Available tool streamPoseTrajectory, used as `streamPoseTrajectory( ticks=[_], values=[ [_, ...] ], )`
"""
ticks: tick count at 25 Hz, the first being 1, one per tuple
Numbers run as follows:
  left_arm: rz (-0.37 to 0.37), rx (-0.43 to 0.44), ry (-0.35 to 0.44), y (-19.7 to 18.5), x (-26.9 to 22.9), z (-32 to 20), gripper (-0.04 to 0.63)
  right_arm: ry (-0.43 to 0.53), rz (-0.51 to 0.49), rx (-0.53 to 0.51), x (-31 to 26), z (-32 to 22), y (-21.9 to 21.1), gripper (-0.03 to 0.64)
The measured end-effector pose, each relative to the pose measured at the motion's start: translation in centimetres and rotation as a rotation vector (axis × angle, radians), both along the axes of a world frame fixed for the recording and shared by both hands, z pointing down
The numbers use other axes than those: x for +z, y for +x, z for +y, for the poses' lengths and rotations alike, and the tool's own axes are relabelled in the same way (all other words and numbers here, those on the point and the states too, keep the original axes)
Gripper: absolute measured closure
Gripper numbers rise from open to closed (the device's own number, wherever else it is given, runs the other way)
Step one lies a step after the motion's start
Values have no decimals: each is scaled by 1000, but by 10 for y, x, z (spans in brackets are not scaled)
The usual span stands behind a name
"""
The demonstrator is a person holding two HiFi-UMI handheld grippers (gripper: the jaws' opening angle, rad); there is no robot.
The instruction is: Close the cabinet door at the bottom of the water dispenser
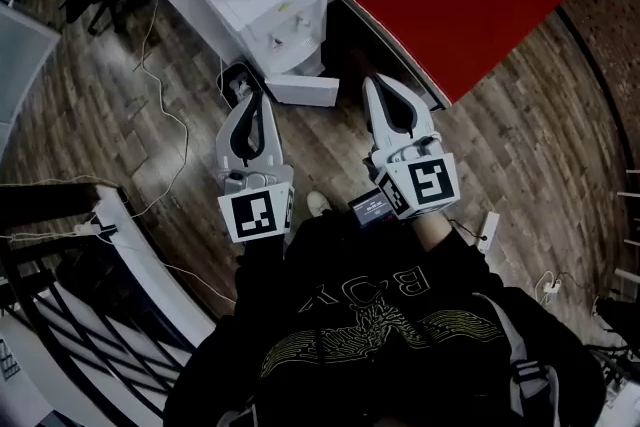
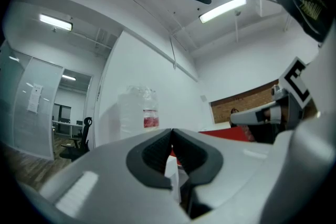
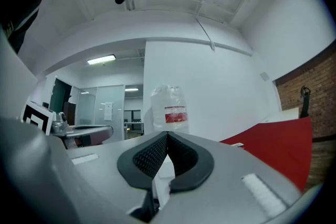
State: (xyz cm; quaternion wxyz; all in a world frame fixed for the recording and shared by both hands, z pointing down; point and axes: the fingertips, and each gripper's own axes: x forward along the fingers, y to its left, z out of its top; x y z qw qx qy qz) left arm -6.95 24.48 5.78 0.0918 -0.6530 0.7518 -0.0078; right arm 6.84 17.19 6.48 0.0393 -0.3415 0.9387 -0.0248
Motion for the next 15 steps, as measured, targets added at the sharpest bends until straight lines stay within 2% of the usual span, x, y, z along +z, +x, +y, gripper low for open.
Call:
streamPoseTrajectory(
  ticks=[5, 9, 15],
  values=[
    [15, 4, -38, -21, 17, -63, 589, -70, -34, 0, 13, -60, -18, 618],
    [-17, -11, -65, -27, 27, -114, 589, -122, -96, -37, 28, -102, -30, 617],
    [-1, -8, -124, -37, 52, -173, 589, -236, -58, -75, 68, -156, -53, 590]
  ],
)
